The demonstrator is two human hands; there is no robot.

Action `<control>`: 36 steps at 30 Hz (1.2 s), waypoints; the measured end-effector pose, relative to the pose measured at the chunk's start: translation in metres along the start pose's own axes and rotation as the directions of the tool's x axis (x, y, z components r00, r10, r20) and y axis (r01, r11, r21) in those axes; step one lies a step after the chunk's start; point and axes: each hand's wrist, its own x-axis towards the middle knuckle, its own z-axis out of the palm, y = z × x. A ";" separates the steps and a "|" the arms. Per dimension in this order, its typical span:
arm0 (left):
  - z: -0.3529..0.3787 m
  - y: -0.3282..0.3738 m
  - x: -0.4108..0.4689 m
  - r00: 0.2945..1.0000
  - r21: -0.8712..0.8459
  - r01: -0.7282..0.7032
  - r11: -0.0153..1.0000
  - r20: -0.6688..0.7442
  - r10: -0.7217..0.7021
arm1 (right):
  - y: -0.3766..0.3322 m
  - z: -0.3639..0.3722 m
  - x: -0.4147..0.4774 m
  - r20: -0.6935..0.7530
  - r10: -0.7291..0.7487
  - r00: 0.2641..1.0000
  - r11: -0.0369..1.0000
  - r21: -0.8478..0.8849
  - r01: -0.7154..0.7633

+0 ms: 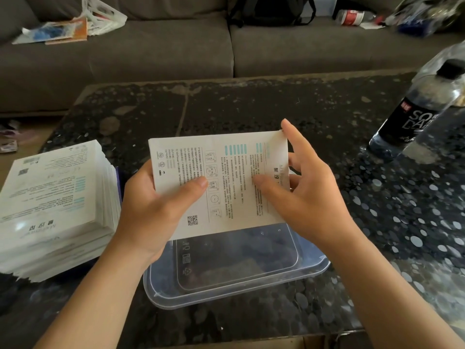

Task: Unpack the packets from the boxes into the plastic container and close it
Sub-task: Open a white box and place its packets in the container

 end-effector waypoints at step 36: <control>0.015 0.005 -0.011 0.906 0.203 -0.356 0.912 -0.163 0.390 | 0.003 0.025 -0.006 -0.429 -0.304 0.851 0.934 -0.309 0.178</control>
